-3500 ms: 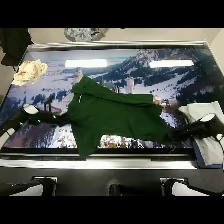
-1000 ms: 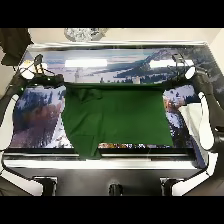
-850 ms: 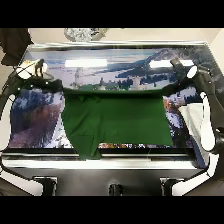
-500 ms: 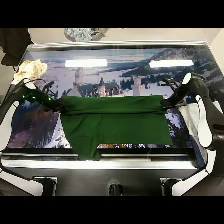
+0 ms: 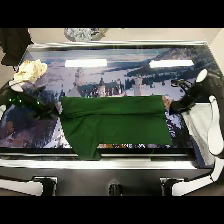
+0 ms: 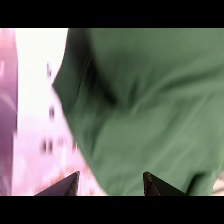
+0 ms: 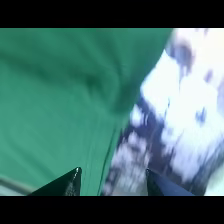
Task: Fold the shirts.
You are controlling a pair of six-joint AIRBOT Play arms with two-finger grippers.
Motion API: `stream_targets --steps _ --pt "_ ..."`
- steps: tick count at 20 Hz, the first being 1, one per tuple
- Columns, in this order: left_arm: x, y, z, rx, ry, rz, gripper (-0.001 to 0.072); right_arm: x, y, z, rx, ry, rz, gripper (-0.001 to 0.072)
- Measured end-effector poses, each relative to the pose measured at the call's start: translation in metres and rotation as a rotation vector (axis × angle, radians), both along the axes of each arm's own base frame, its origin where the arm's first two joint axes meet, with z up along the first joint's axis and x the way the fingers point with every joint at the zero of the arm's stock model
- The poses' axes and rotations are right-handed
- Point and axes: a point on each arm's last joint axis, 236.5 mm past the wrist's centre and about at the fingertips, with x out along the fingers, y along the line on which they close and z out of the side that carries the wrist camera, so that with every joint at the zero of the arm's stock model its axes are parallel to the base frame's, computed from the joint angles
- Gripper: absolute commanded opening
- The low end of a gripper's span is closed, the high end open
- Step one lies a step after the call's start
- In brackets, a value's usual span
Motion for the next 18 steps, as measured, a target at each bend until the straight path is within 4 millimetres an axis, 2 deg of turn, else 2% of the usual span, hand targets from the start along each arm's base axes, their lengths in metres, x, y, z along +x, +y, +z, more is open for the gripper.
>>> stream_targets --steps 2,6,9,12,13,14,15,16,17,18 --pt "-0.037 -0.01 -0.011 -0.022 0.033 0.009 0.0489 -0.026 -0.002 -0.001 0.014 0.043 -0.019 0.0517" --pt "-0.106 -0.045 -0.038 -0.105 0.052 0.029 0.0462 -0.069 0.003 -0.013 0.025 0.089 -0.042 0.0518" --pt "-0.134 -0.064 -0.057 -0.127 0.052 0.045 0.0462 -0.09 0.007 -0.021 0.031 0.109 -0.042 0.0518" --pt "-0.145 -0.083 -0.064 -0.144 0.045 0.047 0.0438 -0.103 0.01 -0.027 0.036 0.124 -0.037 0.0518" --pt "-0.145 -0.088 -0.066 -0.145 0.045 0.058 0.0365 -0.106 0.011 -0.029 0.038 0.128 -0.036 0.0519" --pt "-0.146 -0.091 -0.069 -0.138 0.043 0.059 0.0262 -0.11 0.012 -0.03 0.038 0.132 -0.037 0.0524" --pt "-0.147 -0.093 -0.072 -0.125 0.044 0.062 0.0153 -0.113 0.012 -0.032 0.036 0.131 -0.037 0.0585" --pt "-0.148 -0.094 -0.075 -0.113 0.04 0.061 0.0063 -0.117 0.013 -0.033 0.034 0.131 -0.037 0.06" --pt "-0.148 -0.094 -0.076 -0.104 0.041 0.064 0.0027 -0.121 0.013 -0.035 0.032 0.13 -0.037 0.0626" --pt "-0.149 -0.096 -0.077 -0.102 0.042 0.065 0.0027 -0.125 0.015 -0.037 0.032 0.133 -0.038 0.0626"
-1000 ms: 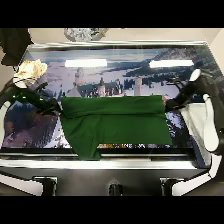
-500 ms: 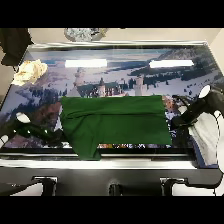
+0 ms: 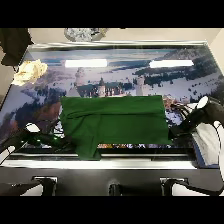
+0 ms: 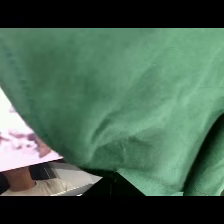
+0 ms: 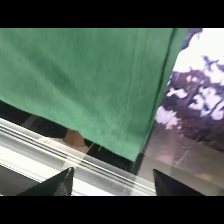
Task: Fold the shirts.
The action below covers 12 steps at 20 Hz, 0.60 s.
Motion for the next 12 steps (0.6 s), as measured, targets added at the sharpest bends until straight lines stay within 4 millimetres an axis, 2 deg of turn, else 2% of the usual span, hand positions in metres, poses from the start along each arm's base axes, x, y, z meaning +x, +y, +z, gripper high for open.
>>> stream_targets --steps 5,10,11,12 --pt "0.0 -0.003 -0.001 0.004 0.0 0.009 0.0027 -0.019 0.007 -0.019 0.005 0.019 -0.011 0.0624" --pt "0.003 0.0 0.0 0.022 -0.043 -0.016 0.0028 -0.012 0.012 -0.032 -0.002 -0.021 -0.1 0.0594" --pt "0.004 0.002 0.0 0.028 -0.054 -0.023 0.0027 -0.009 0.012 -0.033 -0.004 -0.034 -0.123 0.0462" --pt "0.005 0.002 0.001 0.032 -0.063 -0.029 0.0028 -0.002 0.013 -0.036 -0.004 -0.06 -0.142 0.0243"
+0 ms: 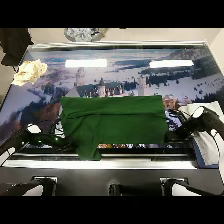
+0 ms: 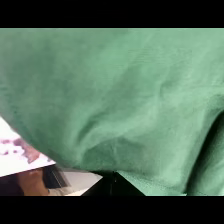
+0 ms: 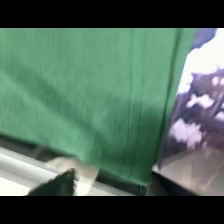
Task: Fold the shirts.
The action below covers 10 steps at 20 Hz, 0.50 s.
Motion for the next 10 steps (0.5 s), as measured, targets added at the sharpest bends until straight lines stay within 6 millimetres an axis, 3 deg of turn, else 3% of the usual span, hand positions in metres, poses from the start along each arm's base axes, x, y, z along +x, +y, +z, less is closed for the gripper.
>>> stream_targets --steps 1,4,6,7,10 --pt "0.001 0.001 0.0 0.003 -0.007 -0.005 0.0027 0.005 0.0 -0.002 -0.002 -0.018 -0.016 0.0041" --pt "0.011 0.007 0.002 0.021 -0.052 -0.011 0.0024 0.004 0.005 -0.003 0.014 -0.018 -0.028 0.005" --pt "0.036 0.021 0.009 0.07 -0.145 -0.014 0.0022 0.008 0.004 0.002 0.011 -0.042 0.002 0.0046" --pt "0.044 0.028 0.016 0.096 -0.18 -0.033 0.0022 0.013 0.003 0.01 0.014 -0.07 0.021 0.0046" --pt "0.07 0.025 0.063 0.057 -0.255 -0.047 0.0021 0.037 0.0 0.037 -0.003 -0.168 0.09 0.0045"
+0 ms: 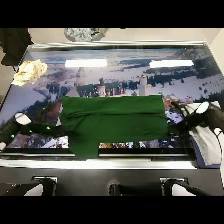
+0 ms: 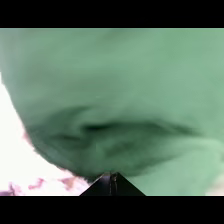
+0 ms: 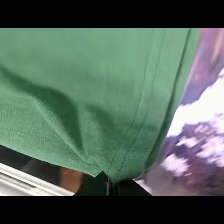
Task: Fold the shirts.
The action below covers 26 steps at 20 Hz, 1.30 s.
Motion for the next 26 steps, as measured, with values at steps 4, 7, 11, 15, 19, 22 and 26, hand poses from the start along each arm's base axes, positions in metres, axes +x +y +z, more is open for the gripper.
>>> stream_targets --steps 4,7,11,15,19,22,26 --pt "0.057 0.01 0.044 0.022 -0.108 0.009 0.0021 0.063 0.007 0.034 -0.046 -0.166 0.071 0.0046" --pt "0.107 0.025 0.059 0.057 -0.149 0.025 0.0022 0.116 0.004 0.043 -0.079 -0.23 0.06 0.0046" --pt "0.176 0.037 0.058 0.069 -0.173 0.048 0.0023 0.171 0.003 0.032 -0.071 -0.258 0.022 0.0047" --pt "0.209 0.033 0.027 0.042 -0.112 0.05 0.0153 0.19 0.011 -0.002 -0.02 -0.208 -0.045 0.0157" --pt "0.216 0.037 0.017 0.027 -0.078 0.062 0.0538 0.201 0.012 -0.001 0.017 -0.222 -0.064 0.0681" --pt "0.216 0.046 0.034 0.026 -0.098 0.069 0.0531 0.2 -0.01 0.011 0.026 -0.229 -0.083 0.0693" --pt "0.214 0.035 0.077 0.012 -0.174 0.05 0.053 0.177 -0.018 -0.004 0.126 -0.128 -0.145 0.0692"
